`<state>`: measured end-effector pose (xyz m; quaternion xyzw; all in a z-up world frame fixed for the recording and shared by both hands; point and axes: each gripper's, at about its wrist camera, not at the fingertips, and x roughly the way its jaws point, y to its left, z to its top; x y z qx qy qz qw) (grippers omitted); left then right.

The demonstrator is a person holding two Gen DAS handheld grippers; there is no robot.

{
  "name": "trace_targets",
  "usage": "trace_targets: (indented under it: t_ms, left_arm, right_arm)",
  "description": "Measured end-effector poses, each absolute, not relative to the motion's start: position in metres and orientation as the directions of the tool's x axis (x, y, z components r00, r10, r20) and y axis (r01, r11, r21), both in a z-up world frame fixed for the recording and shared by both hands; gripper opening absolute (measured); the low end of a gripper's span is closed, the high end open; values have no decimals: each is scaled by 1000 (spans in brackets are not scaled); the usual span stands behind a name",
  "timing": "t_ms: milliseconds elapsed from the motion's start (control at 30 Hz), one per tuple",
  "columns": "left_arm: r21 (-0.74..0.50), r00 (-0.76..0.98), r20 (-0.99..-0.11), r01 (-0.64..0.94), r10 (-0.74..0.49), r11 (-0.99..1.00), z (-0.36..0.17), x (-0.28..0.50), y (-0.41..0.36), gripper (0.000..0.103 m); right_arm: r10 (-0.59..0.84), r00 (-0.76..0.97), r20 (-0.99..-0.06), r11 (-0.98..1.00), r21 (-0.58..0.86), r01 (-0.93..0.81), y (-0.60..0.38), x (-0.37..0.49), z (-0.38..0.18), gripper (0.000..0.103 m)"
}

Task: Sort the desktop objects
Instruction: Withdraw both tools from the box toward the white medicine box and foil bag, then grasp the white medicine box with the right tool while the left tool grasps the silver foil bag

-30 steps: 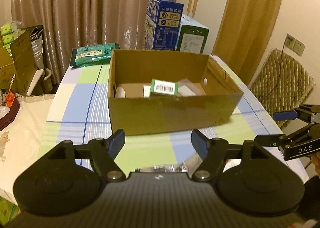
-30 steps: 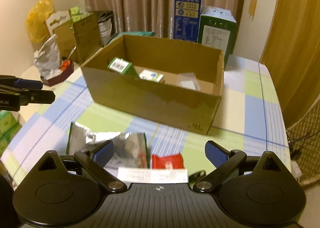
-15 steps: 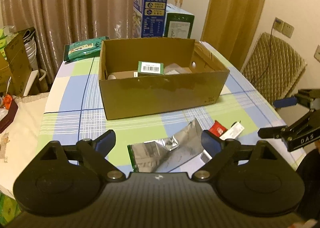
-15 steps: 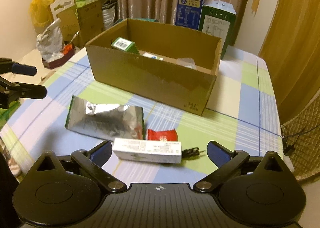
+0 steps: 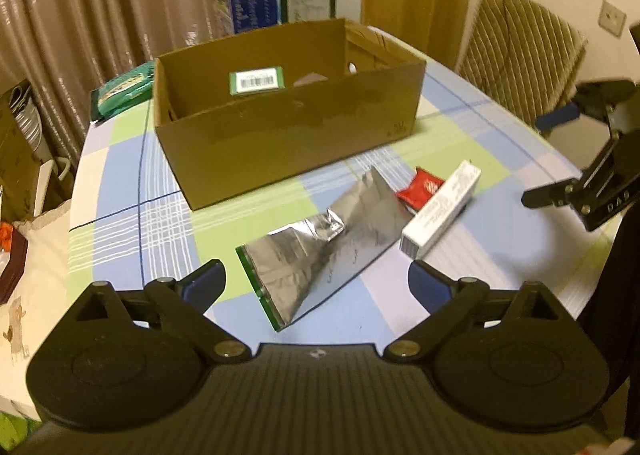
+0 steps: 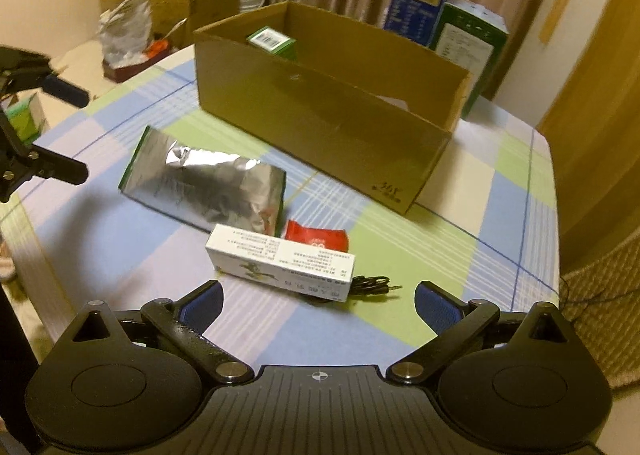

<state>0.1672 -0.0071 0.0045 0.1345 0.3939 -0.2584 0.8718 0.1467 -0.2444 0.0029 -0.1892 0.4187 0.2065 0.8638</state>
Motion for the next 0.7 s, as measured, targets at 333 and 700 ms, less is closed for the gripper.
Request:
trace_targets:
  t_ms: [333, 700]
  left_arm:
    - [139, 535, -773, 667, -340, 732, -22, 180, -26, 96]
    - [282, 513, -778, 801, -363, 528, -45, 198, -60, 96]
  right_arm:
    - [230, 533, -814, 741, -208, -638, -233, 159, -23, 99]
    - [223, 503, -835, 513, -339, -789, -215, 173, -57, 83]
